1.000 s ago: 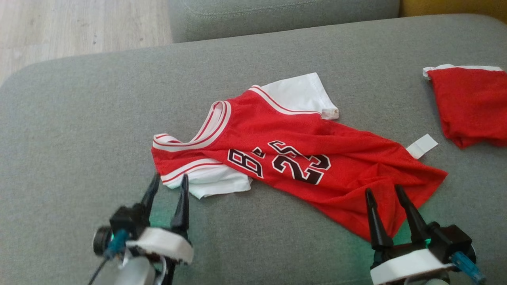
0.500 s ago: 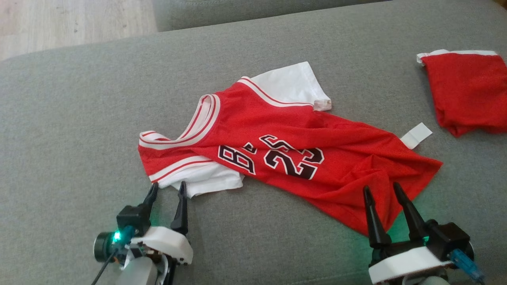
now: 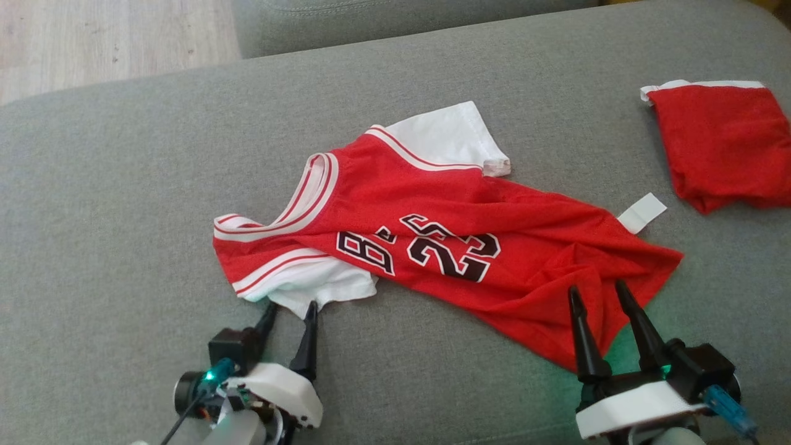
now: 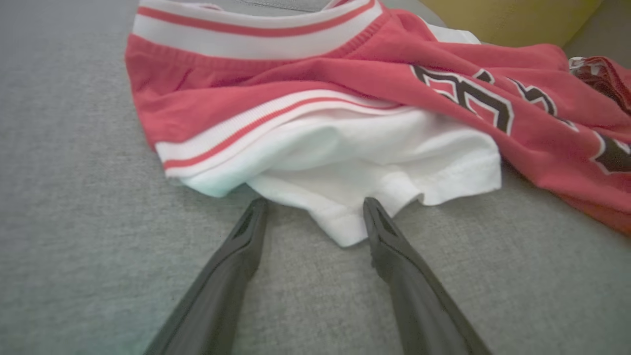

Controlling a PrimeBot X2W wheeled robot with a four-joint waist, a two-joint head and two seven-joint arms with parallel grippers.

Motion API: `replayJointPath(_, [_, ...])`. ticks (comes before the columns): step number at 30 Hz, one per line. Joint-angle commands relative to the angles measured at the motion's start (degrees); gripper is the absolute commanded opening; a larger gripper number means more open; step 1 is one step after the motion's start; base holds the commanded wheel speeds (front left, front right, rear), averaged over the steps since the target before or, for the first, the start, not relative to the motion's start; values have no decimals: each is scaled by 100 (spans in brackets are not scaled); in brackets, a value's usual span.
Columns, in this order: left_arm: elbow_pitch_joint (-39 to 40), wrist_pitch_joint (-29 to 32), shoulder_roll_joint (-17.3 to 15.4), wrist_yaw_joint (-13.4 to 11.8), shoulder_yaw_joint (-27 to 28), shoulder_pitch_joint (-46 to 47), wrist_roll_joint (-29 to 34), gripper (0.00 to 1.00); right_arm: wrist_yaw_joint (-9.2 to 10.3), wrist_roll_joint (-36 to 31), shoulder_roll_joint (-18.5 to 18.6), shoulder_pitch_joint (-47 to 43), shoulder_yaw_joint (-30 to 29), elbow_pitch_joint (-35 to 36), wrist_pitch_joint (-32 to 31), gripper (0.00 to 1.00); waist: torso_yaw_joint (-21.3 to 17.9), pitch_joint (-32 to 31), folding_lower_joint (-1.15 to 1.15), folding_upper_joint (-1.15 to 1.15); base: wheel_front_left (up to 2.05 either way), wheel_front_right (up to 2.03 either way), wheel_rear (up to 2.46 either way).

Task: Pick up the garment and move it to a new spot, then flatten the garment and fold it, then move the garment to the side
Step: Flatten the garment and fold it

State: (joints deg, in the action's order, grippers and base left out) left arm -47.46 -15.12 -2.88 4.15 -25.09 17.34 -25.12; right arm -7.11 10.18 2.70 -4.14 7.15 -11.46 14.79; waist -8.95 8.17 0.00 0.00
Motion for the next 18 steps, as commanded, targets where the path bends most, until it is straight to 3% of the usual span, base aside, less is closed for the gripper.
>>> replayJointPath(1, [-69,142,0,82,-111,-6,-104,45,-37,35,37,99,118,175,21,100,9,-1,0,0,0,0,0])
replayJointPath(3, [-57,121,0,52,-241,51,-194,0,-37,32,36,94,117,174,21,100,25,-6,0,0,0,0,0])
replayJointPath(9, [290,25,-3,-62,-299,144,-172,0,-37,60,99,-60,72,104,21,100,127,-91,0,0,0,0,0])
replayJointPath(18, [3162,14,-525,-480,532,-713,173,0,-37,180,383,-848,-50,-102,21,100,413,-291,0,0,0,0,0])
